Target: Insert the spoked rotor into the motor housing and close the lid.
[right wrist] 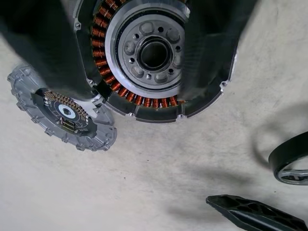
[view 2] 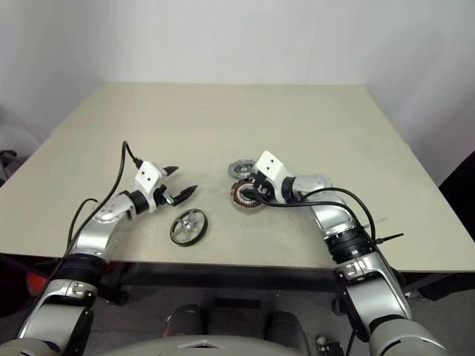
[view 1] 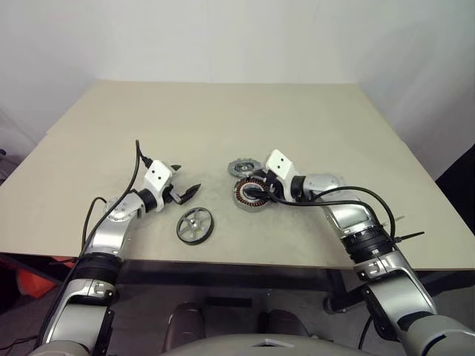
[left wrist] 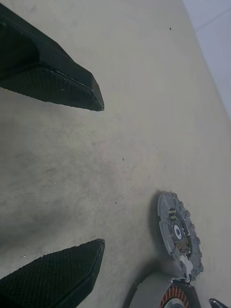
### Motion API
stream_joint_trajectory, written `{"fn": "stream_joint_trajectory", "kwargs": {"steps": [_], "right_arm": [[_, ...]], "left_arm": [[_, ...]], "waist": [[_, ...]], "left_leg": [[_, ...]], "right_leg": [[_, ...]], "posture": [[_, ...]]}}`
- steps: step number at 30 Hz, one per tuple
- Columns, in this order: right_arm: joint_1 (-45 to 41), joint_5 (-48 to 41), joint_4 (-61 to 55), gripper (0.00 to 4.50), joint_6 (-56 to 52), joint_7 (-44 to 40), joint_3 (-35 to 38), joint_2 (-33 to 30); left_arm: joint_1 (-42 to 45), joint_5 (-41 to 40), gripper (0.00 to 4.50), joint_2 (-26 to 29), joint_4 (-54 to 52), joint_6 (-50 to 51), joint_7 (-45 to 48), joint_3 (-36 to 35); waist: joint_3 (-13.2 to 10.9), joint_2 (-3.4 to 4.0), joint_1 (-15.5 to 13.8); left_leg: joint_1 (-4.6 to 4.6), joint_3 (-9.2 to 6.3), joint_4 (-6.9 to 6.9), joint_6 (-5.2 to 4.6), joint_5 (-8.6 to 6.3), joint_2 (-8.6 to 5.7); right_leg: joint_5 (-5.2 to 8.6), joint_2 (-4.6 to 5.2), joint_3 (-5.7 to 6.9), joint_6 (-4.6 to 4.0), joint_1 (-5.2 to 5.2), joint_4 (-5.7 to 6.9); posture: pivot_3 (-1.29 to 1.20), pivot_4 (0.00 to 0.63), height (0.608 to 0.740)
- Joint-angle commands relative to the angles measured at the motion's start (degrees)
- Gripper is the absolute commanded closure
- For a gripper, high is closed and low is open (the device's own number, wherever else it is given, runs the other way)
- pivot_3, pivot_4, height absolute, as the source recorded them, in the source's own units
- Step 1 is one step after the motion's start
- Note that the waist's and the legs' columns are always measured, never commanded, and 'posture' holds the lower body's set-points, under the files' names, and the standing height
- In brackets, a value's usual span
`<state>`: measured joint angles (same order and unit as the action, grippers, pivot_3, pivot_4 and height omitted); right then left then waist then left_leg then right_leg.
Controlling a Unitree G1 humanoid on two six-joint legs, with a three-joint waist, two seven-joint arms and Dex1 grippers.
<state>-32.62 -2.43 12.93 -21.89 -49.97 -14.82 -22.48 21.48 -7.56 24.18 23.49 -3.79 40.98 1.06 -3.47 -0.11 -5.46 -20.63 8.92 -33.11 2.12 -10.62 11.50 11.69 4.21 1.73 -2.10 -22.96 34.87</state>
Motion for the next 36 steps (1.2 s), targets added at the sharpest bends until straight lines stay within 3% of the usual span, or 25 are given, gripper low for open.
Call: {"fn": "stream_joint_trajectory", "kwargs": {"steps": [1, 6, 15, 24, 29, 36], "right_arm": [[-1.73, -0.23, 0.20, 2.78, 0.80, 0.51, 0.84, 0.36], [-1.78, -0.30, 0.33, 4.45, 1.05, 0.24, 0.82, 0.24], [1.63, 3.72, 3.65, 4.45, 1.02, 2.08, -3.34, 0.99], [0.13, 0.55, 0.27, 4.45, 0.58, 1.87, 0.57, 0.50], [-0.09, -3.14, -7.23, 4.45, -1.81, 0.08, 3.46, -0.97], [-0.11, -4.14, -10.64, 4.45, -4.19, 1.14, 5.31, -1.57]], "left_arm": [[0.52, -0.08, 0.00, 0.77, -1.98, -0.35, -0.38, -1.05], [0.43, -0.09, 0.00, 0.81, -2.03, -0.26, -0.52, -1.07], [0.47, -0.18, 0.00, 0.97, -1.99, -0.17, -0.60, -1.21], [-0.14, -1.66, 0.00, 0.87, -3.21, 1.56, 0.02, -1.71], [-2.51, -8.94, 0.00, 2.36, -10.00, 13.13, 4.00, -4.19], [-8.32, -17.70, 0.00, 10.37, -17.22, 35.49, 10.66, -5.55]], "waist": [[0.00, 0.00, 0.00], [0.00, 0.00, 0.00], [0.00, 0.00, 0.00], [0.01, -0.01, 0.05], [-0.01, 0.01, -0.01], [-0.03, 0.04, 0.22]], "left_leg": [[0.00, 0.00, 0.00, 0.00, 0.00, 0.00], [0.00, 0.00, 0.00, 0.00, 0.00, 0.00], [0.00, 0.00, 0.00, 0.00, 0.00, 0.00], [0.43, 0.00, 0.01, 0.02, 0.00, -0.01], [0.18, 0.02, 0.02, 0.01, 0.00, 0.00], [0.11, 0.10, 0.05, 0.01, 0.00, 0.07]], "right_leg": [[0.00, 0.00, 0.00, 0.00, 0.00, 0.00], [0.00, 0.00, 0.00, 0.00, 0.00, 0.00], [0.00, 0.00, 0.00, 0.00, 0.00, 0.00], [0.18, 0.00, -0.05, 0.31, 0.38, 0.01], [0.00, 0.00, -0.04, 0.00, 0.13, 0.01], [0.04, -0.06, -0.04, -0.06, -0.06, 0.06]], "posture": [[0.00, 0.000, 0.740], [0.00, 0.000, 0.740], [0.00, 0.000, 0.740], [0.00, 0.000, 0.740], [0.00, 0.000, 0.740], [0.00, 0.000, 0.740]]}}
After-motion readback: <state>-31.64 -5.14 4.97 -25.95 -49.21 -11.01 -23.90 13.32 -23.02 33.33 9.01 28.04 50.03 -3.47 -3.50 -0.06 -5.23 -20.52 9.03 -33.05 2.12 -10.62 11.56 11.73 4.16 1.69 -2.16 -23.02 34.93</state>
